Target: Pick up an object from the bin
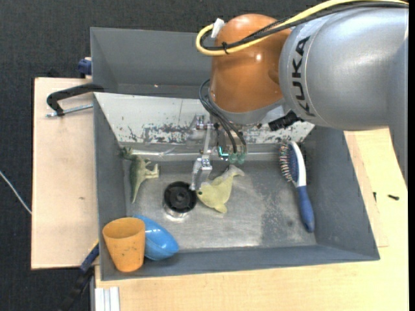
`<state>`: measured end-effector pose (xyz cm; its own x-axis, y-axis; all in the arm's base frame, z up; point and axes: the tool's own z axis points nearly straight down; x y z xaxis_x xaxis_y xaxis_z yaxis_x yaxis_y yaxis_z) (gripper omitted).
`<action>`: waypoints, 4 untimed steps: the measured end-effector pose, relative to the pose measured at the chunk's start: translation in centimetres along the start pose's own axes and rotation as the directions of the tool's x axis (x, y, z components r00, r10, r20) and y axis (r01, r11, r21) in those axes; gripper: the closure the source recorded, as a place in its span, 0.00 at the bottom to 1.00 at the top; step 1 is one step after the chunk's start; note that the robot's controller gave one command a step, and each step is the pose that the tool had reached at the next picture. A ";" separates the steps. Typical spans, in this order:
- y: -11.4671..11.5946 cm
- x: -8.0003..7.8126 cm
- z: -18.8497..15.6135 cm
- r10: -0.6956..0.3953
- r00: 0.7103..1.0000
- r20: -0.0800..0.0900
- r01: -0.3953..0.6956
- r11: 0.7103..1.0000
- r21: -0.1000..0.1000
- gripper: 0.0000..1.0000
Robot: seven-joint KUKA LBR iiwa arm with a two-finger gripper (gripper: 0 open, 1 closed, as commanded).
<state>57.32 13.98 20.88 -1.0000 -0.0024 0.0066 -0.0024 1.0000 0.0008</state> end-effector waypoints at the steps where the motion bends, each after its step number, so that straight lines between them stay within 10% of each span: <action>1: -3.2 2.6 13.8 -0.249 0.968 0.012 0.249 0.968 0.001 0.00; 2: -1.6 4.7 13.6 -0.054 0.998 0.016 0.054 0.999 -0.001 0.00; 3: -1.6 4.5 13.4 -0.053 0.998 0.023 0.053 0.999 -0.003 1.00; 4: -4.5 6.7 -4.5 -0.274 0.962 0.020 0.274 0.962 0.004 1.00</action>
Offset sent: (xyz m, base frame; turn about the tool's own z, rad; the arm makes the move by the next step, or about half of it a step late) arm -0.0283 -0.0335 -0.1388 -0.2525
